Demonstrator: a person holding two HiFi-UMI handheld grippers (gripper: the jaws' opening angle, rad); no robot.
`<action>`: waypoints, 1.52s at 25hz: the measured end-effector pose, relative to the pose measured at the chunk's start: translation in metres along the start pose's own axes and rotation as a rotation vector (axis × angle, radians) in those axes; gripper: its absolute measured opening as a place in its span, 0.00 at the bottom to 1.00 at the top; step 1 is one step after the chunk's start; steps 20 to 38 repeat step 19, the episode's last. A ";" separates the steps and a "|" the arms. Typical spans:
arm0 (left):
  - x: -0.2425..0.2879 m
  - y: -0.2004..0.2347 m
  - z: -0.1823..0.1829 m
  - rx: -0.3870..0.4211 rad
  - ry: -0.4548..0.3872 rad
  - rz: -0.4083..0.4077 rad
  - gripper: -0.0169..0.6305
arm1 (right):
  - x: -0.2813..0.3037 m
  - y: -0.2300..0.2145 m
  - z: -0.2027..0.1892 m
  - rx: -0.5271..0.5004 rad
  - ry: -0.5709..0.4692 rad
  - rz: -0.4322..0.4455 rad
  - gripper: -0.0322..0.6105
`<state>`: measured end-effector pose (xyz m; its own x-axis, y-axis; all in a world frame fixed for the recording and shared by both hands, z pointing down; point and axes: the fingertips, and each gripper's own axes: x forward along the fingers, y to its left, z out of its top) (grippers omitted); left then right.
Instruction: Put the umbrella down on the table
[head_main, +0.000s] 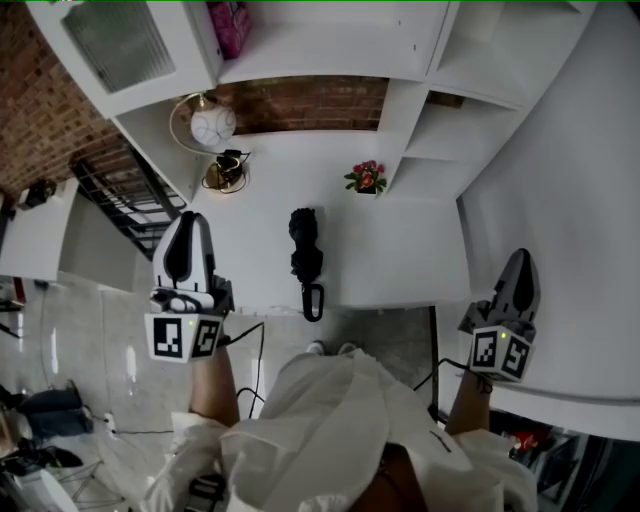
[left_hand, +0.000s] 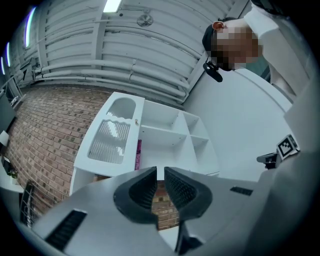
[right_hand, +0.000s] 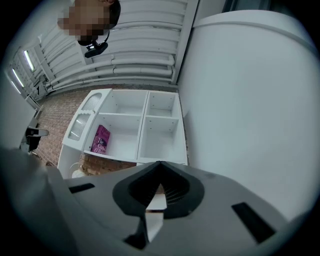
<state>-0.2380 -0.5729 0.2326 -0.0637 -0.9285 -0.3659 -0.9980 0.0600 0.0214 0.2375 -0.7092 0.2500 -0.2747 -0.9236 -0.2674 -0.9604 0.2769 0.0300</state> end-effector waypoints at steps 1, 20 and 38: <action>0.001 0.000 -0.001 -0.001 0.005 0.000 0.12 | 0.001 0.000 -0.001 0.002 0.002 0.000 0.08; 0.016 -0.003 -0.021 -0.025 0.086 -0.013 0.12 | 0.014 0.000 -0.014 0.018 0.034 0.011 0.08; 0.016 -0.003 -0.021 -0.025 0.086 -0.013 0.12 | 0.014 0.000 -0.014 0.018 0.034 0.011 0.08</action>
